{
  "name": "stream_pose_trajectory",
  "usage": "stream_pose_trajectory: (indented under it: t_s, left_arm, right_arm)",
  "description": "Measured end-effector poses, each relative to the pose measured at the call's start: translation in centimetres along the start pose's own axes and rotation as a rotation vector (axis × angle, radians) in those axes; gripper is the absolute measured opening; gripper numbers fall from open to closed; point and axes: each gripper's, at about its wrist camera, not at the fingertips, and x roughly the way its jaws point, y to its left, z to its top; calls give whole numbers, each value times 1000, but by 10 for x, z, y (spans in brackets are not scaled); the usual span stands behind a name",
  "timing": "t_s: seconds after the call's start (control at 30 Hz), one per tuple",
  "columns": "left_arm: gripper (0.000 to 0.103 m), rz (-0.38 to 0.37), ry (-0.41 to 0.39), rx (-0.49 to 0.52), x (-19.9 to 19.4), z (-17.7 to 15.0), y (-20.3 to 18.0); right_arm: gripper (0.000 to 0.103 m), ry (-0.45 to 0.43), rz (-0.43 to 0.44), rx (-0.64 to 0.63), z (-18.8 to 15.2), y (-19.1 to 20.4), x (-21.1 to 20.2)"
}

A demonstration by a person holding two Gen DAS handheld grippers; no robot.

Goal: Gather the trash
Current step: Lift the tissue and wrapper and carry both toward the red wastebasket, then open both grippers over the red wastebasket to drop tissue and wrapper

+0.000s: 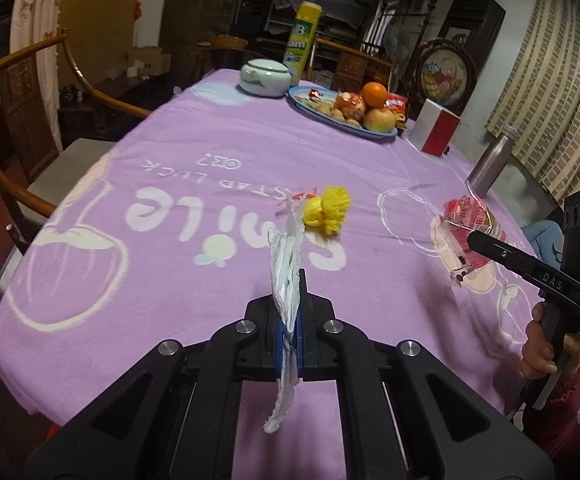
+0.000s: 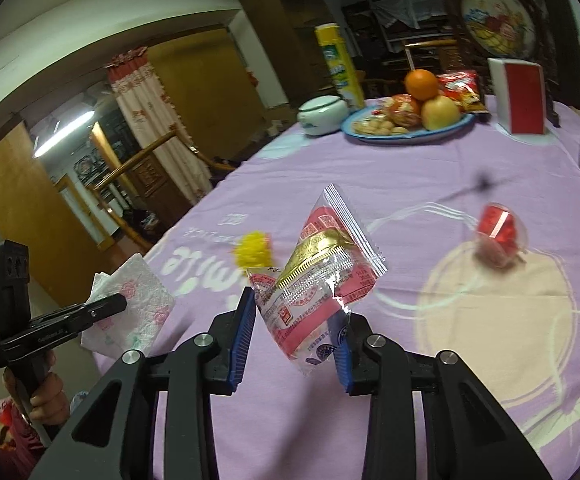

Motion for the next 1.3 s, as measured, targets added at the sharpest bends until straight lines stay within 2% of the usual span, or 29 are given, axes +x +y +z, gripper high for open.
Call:
stream_pose_trajectory:
  t_s: [0.27, 0.6, 0.83, 1.0, 1.03, 1.1, 1.13, 1.17, 1.23, 1.3]
  left_arm:
    - [5, 48, -53, -63, -45, -22, 40]
    - [5, 154, -122, -156, -121, -68, 112]
    - [5, 259, -43, -205, -148, -116, 164]
    - [6, 270, 88, -247, -127, -156, 197]
    - [8, 298, 119, -242, -119, -166, 198]
    - [19, 320, 167, -227, -107, -177, 202]
    - [34, 322, 189, -217, -102, -183, 202]
    - [55, 326, 199, -212, -99, -187, 202]
    - [73, 352, 175, -200, -103, -191, 202]
    - [77, 368, 146, -189, -113, -193, 205]
  right_arm:
    - [36, 16, 85, -68, -6, 56, 0]
    - [36, 71, 215, -203, -23, 159, 13]
    - [36, 154, 303, -300, -45, 232, 31]
    - [36, 236, 360, -362, -69, 283, 42]
    - [36, 250, 364, -371, -72, 289, 45]
    - [36, 276, 371, -393, -79, 301, 49]
    - [36, 287, 373, -404, -83, 308, 51]
    - [36, 297, 374, -414, -87, 314, 53]
    - [36, 325, 380, -438, -93, 324, 61]
    - [37, 355, 387, -462, -103, 336, 66]
